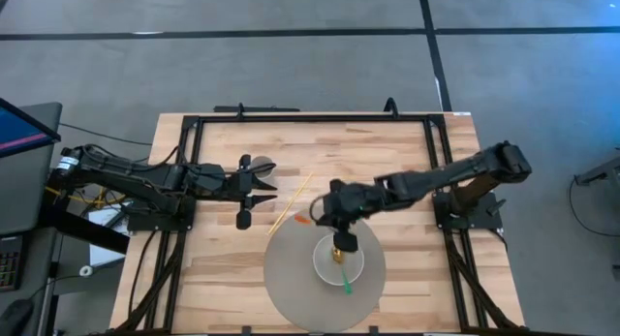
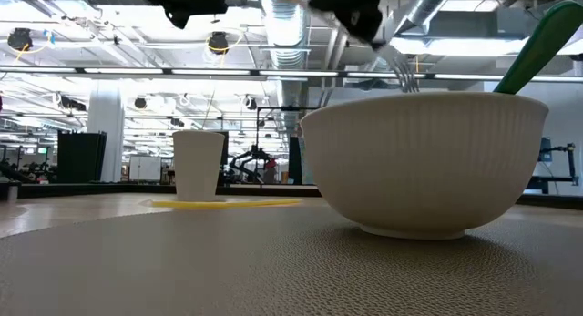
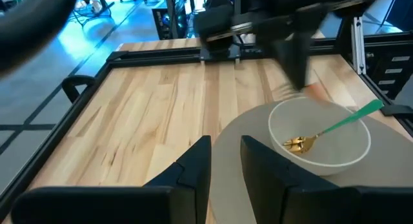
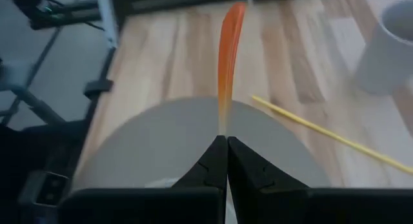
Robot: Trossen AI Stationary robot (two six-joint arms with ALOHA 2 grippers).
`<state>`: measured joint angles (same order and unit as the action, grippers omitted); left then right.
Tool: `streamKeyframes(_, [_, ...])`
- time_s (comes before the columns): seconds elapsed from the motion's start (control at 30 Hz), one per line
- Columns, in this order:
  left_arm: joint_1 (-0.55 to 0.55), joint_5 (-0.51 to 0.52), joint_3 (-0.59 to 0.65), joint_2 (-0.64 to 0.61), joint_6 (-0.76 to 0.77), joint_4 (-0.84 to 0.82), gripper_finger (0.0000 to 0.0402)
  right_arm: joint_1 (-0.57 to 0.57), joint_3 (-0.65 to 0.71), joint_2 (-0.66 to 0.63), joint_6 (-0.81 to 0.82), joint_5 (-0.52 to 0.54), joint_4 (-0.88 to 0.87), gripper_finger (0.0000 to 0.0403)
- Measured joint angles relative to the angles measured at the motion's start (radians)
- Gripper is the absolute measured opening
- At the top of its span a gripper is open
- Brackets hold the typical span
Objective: Pick & Place Utensil
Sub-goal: Put the orange fork into the white bowl on the placemat
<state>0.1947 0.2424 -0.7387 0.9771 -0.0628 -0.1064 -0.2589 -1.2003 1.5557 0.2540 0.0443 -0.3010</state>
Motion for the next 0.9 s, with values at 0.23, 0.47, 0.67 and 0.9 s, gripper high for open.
streamKeyframes(0.23, [0.0, 0.0, 0.0, 0.0, 0.0, 0.004, 0.0085, -0.091, 0.046, 0.017, 0.047, 0.164, 0.065, 0.0])
streamKeyframes(0.47, [0.0, 0.0, 0.0, 0.0, 0.028, 0.009, 0.0085, -0.113, 0.143, 0.021, 0.133, 0.171, 0.214, 0.0])
streamKeyframes(0.67, [0.0, 0.0, 0.0, 0.0, 0.042, 0.01, 0.0085, -0.116, 0.172, 0.068, 0.191, 0.235, 0.23, 0.0])
streamKeyframes(0.9, [0.0, 0.0, 0.0, 0.0, 0.042, 0.015, 0.0085, -0.112, 0.176, 0.142, 0.166, 0.241, 0.201, 0.0])
